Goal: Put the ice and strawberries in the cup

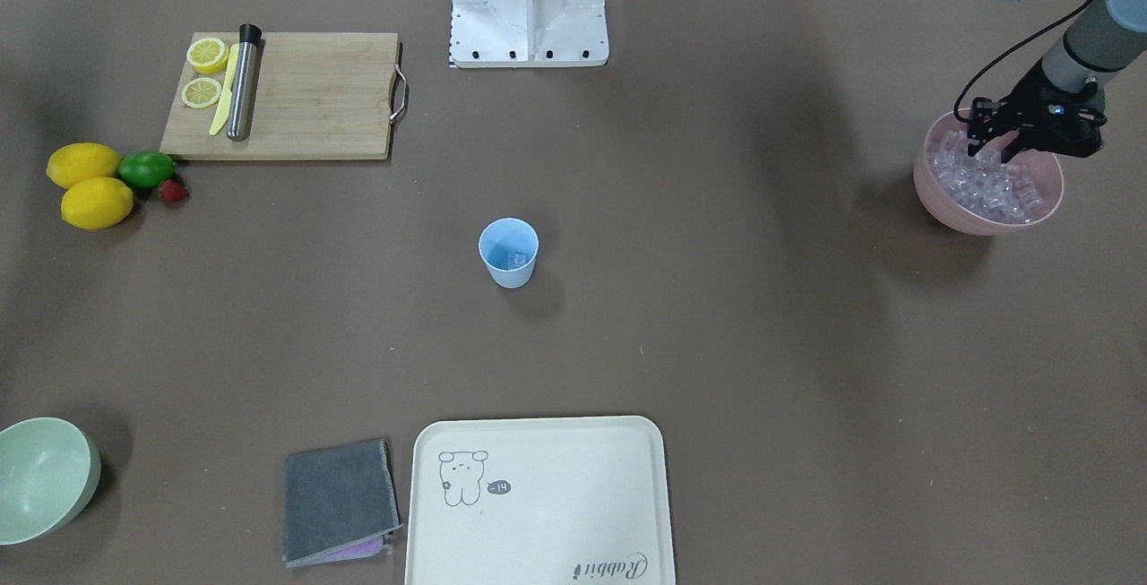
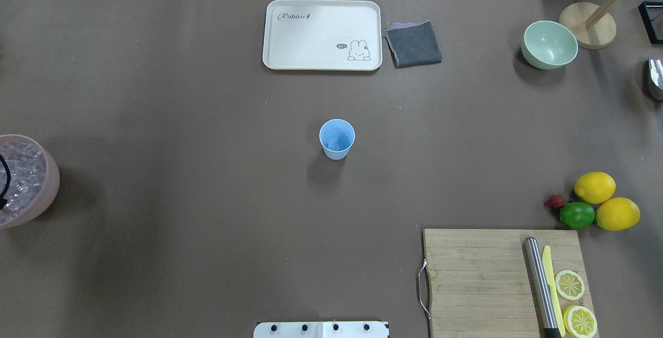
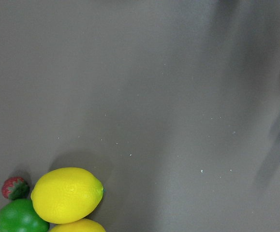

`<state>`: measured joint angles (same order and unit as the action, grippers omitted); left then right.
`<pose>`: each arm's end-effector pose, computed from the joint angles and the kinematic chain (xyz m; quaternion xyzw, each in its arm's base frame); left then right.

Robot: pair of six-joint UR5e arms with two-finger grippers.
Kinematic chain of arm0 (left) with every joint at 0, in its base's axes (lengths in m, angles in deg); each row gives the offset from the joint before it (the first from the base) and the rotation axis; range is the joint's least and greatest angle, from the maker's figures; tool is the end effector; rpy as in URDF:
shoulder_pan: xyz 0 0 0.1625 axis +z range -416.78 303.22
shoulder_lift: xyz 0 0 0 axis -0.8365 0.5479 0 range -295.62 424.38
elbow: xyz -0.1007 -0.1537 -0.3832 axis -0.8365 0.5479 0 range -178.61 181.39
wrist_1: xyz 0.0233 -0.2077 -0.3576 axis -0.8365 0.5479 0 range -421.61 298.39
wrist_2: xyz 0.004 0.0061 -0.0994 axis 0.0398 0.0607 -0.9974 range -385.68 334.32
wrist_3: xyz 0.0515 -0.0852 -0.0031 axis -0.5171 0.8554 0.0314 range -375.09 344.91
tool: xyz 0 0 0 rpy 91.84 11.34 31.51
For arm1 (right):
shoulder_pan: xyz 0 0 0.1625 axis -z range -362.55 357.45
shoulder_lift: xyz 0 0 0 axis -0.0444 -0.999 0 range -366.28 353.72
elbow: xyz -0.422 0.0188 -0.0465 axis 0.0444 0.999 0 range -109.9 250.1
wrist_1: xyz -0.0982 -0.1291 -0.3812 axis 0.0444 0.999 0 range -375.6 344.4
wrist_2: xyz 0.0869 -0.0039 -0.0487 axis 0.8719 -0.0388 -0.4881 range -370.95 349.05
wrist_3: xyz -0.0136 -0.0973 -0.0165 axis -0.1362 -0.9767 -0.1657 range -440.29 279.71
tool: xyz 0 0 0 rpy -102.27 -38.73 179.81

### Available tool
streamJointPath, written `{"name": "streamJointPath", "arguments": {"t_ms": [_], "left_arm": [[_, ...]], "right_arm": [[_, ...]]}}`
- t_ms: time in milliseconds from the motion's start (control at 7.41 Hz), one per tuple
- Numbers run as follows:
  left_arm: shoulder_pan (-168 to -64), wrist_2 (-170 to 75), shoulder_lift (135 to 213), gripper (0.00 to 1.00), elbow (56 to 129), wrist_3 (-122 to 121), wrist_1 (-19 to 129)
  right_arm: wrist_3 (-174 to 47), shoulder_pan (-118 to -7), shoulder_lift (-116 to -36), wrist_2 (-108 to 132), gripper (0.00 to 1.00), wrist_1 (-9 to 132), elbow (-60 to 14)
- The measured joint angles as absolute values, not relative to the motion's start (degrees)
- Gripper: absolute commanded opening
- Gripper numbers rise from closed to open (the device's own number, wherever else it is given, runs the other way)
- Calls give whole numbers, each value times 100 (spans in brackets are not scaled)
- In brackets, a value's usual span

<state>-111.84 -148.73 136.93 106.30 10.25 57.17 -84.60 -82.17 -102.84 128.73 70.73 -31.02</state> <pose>0.1590 -0.3655 0.6161 0.0491 0.3488 0.1423 0.9250 -0.0247 -0.4533 0.6031 0.0429 -0.4218 -0.1456 0.8939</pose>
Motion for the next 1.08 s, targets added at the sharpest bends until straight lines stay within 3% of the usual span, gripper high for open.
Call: {"name": "streamJointPath", "arguments": {"t_ms": [405, 1079], "left_arm": [[-11174, -14875, 13717, 0, 10584, 1043, 5714], [-11274, -15211, 13751, 0, 10735, 957, 5604]], "right_arm": [[-8460, -8225, -10331, 12880, 100, 7087, -3153], [-8445, -8226, -10363, 12912, 100, 7103, -3231]]}}
